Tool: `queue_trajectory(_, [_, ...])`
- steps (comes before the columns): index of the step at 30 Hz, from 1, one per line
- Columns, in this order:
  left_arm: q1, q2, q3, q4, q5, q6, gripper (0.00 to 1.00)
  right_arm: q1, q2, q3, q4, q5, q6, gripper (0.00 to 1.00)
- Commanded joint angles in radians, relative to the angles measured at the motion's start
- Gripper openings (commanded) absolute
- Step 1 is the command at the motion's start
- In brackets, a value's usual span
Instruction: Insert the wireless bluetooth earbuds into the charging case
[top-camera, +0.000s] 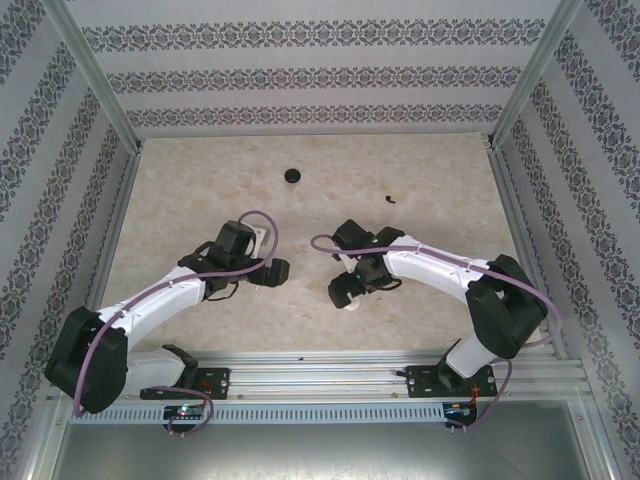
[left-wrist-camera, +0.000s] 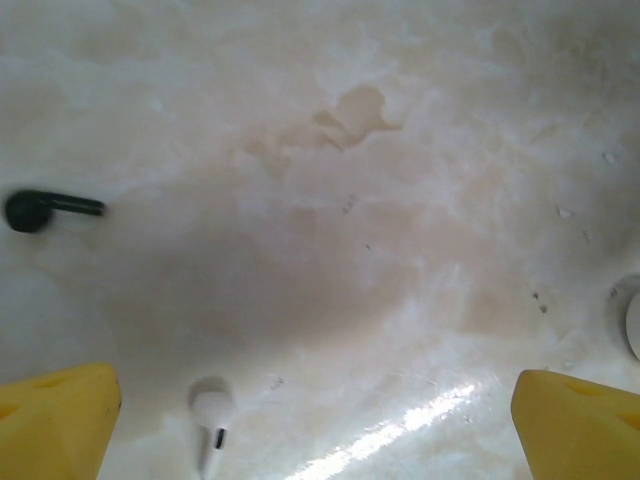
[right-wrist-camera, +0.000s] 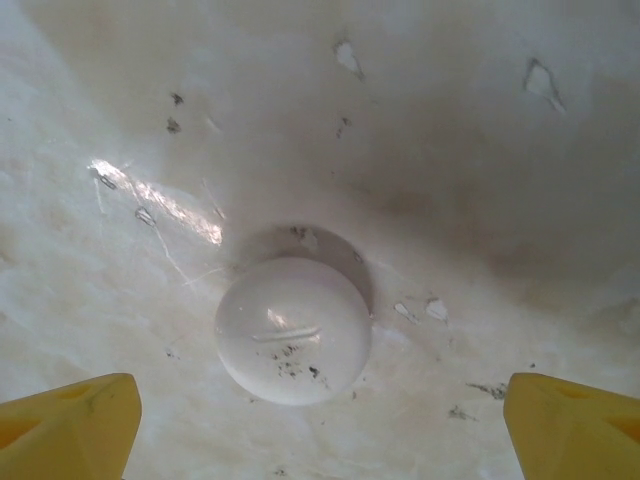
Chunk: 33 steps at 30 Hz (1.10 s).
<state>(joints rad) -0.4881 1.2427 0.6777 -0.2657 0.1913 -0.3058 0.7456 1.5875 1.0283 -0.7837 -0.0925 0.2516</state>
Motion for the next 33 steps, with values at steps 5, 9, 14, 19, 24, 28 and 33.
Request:
queue_trajectory(5, [-0.027,0.028,-0.018,-0.064,-0.050,-0.090,1.00,0.063,0.114,0.090,-0.082,0.036,-0.042,0.89])
queue_trajectory(9, [-0.028,0.024,-0.034,-0.075,-0.069,-0.121,1.00,0.067,0.158,0.097,-0.063,-0.008,-0.037,0.85])
queue_trajectory(14, [-0.029,-0.012,-0.066,-0.041,-0.024,-0.117,1.00,0.068,0.207,0.101,-0.044,-0.010,-0.028,0.79])
queue_trajectory(19, [-0.027,-0.055,-0.064,-0.066,-0.040,-0.085,1.00,0.072,0.240,0.101,-0.043,0.002,-0.004,0.66])
queue_trajectory(24, [-0.028,-0.074,-0.072,-0.079,-0.049,-0.073,1.00,0.082,0.253,0.103,-0.050,-0.003,0.025,0.57])
queue_trajectory(28, [-0.027,-0.105,-0.089,-0.050,-0.017,-0.073,1.00,0.080,0.224,0.105,-0.042,0.007,0.091,0.46])
queue_trajectory(33, [-0.029,-0.166,-0.104,-0.008,-0.022,-0.066,1.00,0.063,0.212,0.112,-0.006,-0.040,0.205,0.45])
